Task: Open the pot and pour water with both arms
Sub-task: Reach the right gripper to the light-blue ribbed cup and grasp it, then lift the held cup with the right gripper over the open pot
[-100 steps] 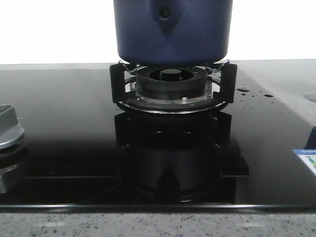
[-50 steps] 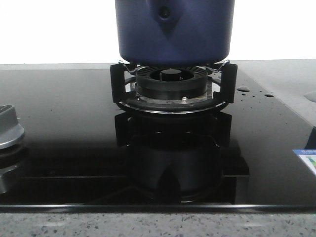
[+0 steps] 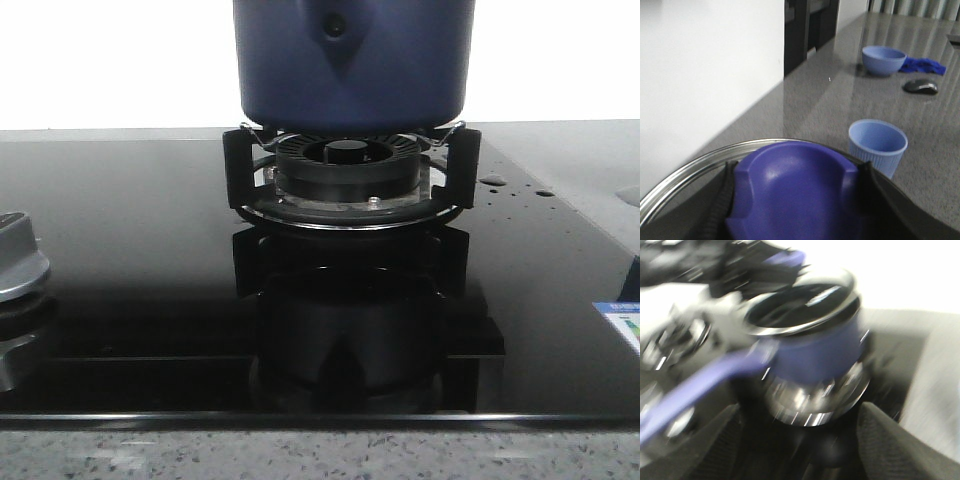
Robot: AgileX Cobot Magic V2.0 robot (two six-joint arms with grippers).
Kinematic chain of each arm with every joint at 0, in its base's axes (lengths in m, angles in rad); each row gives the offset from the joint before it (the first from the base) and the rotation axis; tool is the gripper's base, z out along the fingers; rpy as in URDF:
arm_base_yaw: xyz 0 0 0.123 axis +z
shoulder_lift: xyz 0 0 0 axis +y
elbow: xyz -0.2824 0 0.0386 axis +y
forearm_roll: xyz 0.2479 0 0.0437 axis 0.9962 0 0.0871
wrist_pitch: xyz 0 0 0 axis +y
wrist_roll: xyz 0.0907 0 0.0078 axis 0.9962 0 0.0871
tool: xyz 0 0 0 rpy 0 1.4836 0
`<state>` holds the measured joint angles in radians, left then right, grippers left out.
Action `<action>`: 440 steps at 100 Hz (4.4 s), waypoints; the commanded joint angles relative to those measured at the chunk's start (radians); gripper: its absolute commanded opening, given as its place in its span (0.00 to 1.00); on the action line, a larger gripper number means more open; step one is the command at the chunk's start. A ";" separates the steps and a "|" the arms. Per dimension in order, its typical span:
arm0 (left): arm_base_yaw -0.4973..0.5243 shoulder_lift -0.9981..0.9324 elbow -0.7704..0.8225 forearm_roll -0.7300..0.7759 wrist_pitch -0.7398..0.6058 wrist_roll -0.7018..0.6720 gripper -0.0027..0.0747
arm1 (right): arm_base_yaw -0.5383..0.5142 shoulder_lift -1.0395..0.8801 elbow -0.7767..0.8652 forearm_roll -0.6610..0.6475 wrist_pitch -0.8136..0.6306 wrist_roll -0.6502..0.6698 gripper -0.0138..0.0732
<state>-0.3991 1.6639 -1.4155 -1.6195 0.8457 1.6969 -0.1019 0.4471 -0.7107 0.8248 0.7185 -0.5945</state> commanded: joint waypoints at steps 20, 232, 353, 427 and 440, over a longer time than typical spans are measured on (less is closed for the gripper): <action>0.093 -0.247 -0.037 -0.035 0.038 -0.076 0.41 | 0.004 0.021 -0.033 -0.261 -0.343 -0.013 0.67; 0.138 -0.387 -0.035 0.057 0.084 -0.189 0.41 | 0.128 0.769 0.276 -0.418 -1.361 0.297 0.83; 0.138 -0.405 -0.035 0.063 0.110 -0.212 0.41 | 0.208 0.592 -0.091 -0.889 -1.021 0.345 0.35; 0.140 -0.529 -0.035 0.105 0.108 -0.238 0.41 | 0.477 0.909 -0.544 -1.584 -0.787 0.343 0.35; 0.140 -0.535 -0.035 0.105 0.108 -0.238 0.41 | 0.477 0.933 -0.544 -1.740 -0.800 0.343 0.35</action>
<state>-0.2609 1.1559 -1.4155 -1.4243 0.9789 1.4692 0.3749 1.4020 -1.2125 -0.8074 0.0065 -0.2480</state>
